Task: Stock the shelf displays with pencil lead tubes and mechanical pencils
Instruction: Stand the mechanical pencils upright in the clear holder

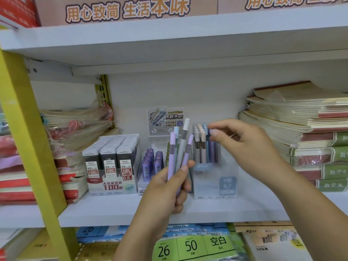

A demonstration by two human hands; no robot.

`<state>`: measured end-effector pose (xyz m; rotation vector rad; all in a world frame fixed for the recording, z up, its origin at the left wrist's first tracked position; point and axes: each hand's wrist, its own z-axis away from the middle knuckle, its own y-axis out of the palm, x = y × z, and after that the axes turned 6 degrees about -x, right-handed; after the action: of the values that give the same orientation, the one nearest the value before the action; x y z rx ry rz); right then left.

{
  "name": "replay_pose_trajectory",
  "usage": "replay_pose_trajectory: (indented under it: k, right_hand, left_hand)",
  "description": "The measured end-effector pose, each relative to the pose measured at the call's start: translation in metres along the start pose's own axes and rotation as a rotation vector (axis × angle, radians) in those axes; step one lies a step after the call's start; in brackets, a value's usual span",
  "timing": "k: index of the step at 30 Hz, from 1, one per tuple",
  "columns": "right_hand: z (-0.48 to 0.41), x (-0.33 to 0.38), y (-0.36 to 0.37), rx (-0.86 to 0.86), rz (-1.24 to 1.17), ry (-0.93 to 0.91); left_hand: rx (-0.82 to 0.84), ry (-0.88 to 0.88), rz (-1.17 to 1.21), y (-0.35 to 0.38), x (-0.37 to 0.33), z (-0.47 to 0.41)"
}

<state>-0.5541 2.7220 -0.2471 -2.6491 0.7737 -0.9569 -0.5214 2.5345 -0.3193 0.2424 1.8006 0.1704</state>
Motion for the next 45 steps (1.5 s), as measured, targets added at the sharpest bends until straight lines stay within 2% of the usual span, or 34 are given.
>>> replay_pose_trajectory:
  k: [4,7,9,14,17,23,27,36,40,45]
  right_hand:
    - [0.011,0.018,0.013,0.228,-0.279,0.109]
    - [0.015,0.019,0.020,0.243,-0.367,0.110]
    - [0.012,0.018,0.018,0.167,-0.393,0.114]
    - [0.000,0.011,-0.006,-0.200,-0.513,0.009]
    - [-0.003,0.000,-0.017,-0.230,-0.341,-0.060]
    - [-0.003,-0.023,-0.004,-0.096,0.054,-0.086]
    - [0.000,-0.028,0.004,-0.047,0.108,-0.090]
    - [-0.002,-0.031,0.006,-0.073,0.135,-0.056]
    - [-0.006,-0.035,0.009,-0.147,0.314,-0.122]
    - [-0.007,-0.043,0.013,-0.069,0.452,-0.016]
  left_hand:
    - [0.066,0.039,-0.027,0.004,-0.002,0.003]
    - [0.084,0.052,-0.062,0.005,-0.001,0.004]
    - [0.061,0.058,-0.096,0.004,0.000,0.004]
    - [-0.042,0.054,-0.140,-0.001,-0.001,0.002]
    - [-0.073,0.042,-0.149,-0.005,0.000,0.000]
    - [-0.104,0.038,-0.167,-0.005,0.002,-0.002]
    - [-0.104,0.036,-0.169,-0.007,0.003,-0.002]
    - [-0.103,0.028,-0.170,-0.006,0.005,-0.003]
    - [-0.093,0.023,-0.144,-0.005,0.004,-0.003]
    - [-0.070,0.011,-0.105,-0.004,0.003,-0.002]
